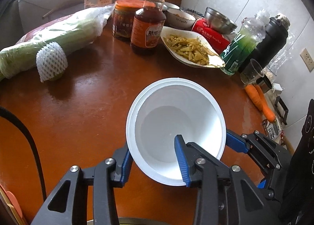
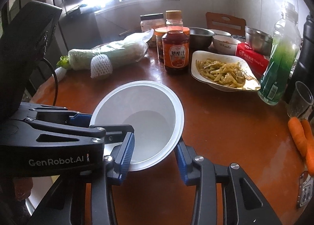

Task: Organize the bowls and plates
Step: 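Grasp the red-and-white bowl rim with the left gripper and lift, then carry the red-and-white bowl over and lower it into the yellow-rimmed bowl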

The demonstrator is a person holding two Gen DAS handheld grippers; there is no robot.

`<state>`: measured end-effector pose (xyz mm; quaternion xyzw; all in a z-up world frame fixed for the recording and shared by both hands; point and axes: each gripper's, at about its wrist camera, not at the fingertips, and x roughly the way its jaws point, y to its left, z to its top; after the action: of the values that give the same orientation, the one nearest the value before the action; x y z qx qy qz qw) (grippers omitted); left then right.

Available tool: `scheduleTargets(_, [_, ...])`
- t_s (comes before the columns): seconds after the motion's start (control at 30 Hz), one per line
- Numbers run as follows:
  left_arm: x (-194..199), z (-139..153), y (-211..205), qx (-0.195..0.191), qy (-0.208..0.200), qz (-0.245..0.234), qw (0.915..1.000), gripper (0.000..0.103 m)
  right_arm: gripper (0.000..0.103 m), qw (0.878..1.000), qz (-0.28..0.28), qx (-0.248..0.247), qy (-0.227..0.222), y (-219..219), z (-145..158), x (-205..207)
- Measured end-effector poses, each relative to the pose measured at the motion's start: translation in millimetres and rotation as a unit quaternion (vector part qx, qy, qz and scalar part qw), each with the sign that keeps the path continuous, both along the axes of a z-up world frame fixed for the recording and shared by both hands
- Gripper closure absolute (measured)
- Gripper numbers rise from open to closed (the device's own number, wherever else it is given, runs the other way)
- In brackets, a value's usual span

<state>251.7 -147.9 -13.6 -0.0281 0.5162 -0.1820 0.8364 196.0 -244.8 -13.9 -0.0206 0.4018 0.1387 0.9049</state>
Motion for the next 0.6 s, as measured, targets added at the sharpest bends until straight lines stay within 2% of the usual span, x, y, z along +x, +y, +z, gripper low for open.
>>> scheduleTargets(0.6, [-54.2,55.5,39.6,-0.02,-0.074,0.013,0.9969,0.062,0.061,0.998,0.025,-0.009,-0.065,37.3,50.0,-43.2])
